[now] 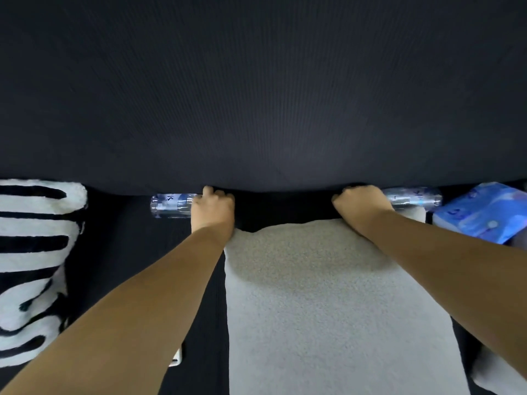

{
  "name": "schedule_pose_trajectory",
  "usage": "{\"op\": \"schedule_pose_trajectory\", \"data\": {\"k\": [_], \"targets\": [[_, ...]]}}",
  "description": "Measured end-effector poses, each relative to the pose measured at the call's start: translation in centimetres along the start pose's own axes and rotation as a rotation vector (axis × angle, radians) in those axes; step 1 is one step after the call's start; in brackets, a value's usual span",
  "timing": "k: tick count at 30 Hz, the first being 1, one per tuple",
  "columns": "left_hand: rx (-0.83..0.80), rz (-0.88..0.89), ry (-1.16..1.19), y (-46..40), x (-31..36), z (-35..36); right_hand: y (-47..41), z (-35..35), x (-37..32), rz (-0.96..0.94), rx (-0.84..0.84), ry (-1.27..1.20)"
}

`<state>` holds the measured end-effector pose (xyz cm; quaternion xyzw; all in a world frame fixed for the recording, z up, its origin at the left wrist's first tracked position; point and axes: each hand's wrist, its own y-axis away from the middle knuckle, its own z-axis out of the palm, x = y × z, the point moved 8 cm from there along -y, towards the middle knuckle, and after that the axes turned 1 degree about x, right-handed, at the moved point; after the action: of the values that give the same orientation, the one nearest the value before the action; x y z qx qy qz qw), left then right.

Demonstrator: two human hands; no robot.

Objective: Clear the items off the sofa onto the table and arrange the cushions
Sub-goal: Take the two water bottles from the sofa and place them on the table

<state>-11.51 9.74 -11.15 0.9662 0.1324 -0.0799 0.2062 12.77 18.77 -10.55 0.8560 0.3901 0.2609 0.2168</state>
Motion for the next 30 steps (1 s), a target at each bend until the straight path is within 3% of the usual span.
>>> {"op": "schedule_pose_trajectory", "data": {"k": [3,7,12,19,23,30], "targets": [[0.053,-0.015,0.13,0.5,-1.0,-1.6,1.0,-1.6,-0.8,-0.106,0.023,0.039],[0.198,0.012,0.333,2.1,-1.6,-5.4,2.1,-5.6,-1.5,-0.105,0.168,-0.094],[0.206,-0.009,0.595,4.4,-2.5,-8.4,4.6,-10.9,-2.5,0.012,0.38,-0.594],[0.264,-0.158,0.925,11.7,-3.6,-11.8,8.8,-15.3,-2.5,0.148,0.509,-1.137],[0.405,-0.246,1.021,17.3,-3.9,-14.2,11.6,-17.5,-3.8,0.072,0.539,-1.194],[0.571,-0.458,1.057,29.3,-5.2,-16.9,19.3,-22.2,-10.5,-0.282,0.522,-1.075]]}}
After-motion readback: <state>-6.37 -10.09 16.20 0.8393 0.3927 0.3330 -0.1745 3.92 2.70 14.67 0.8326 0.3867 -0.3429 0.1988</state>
